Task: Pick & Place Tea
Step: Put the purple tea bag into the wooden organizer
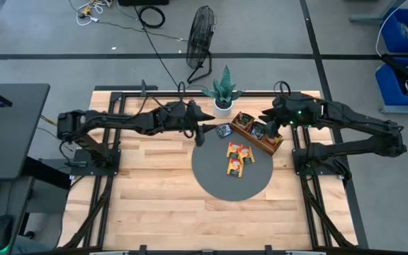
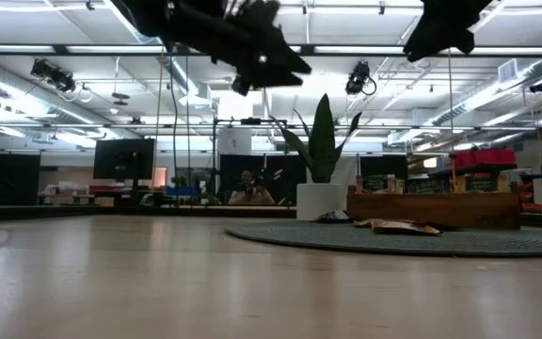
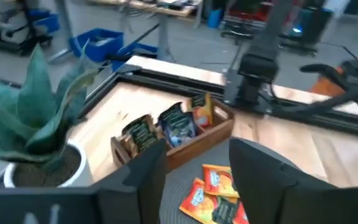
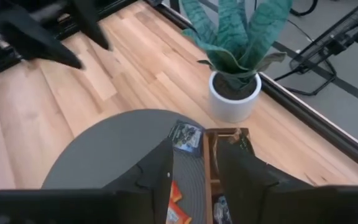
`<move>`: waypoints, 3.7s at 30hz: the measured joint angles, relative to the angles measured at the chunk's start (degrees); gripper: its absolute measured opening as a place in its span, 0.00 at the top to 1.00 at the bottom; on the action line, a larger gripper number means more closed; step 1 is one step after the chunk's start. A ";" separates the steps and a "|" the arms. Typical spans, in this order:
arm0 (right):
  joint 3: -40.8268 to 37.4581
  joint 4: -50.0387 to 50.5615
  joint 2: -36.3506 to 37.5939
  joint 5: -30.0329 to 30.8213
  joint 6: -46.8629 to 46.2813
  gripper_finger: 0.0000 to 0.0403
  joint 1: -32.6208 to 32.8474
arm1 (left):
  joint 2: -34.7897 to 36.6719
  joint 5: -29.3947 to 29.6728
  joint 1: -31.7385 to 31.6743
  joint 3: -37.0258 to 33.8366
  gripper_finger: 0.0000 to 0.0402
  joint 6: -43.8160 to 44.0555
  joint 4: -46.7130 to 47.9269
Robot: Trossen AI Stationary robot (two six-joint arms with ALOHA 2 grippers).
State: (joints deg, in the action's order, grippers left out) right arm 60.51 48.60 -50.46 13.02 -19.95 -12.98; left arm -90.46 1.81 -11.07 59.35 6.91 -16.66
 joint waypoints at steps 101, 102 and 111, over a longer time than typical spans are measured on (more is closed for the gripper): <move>0.35 0.66 -0.22 -1.92 1.42 0.70 1.20 | -37.04 0.71 -2.38 33.35 0.99 4.61 39.14; 0.35 0.66 -0.22 -1.91 1.42 0.70 1.21 | -36.31 0.66 -2.36 33.35 0.99 4.13 39.47; 0.35 0.61 -0.22 -1.90 2.00 0.70 1.19 | -27.48 0.65 -1.31 33.46 0.99 1.14 42.07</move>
State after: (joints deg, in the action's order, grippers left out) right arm 60.86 49.22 -50.68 11.11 -17.95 -11.79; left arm -117.95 2.46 -12.38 92.82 8.05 25.40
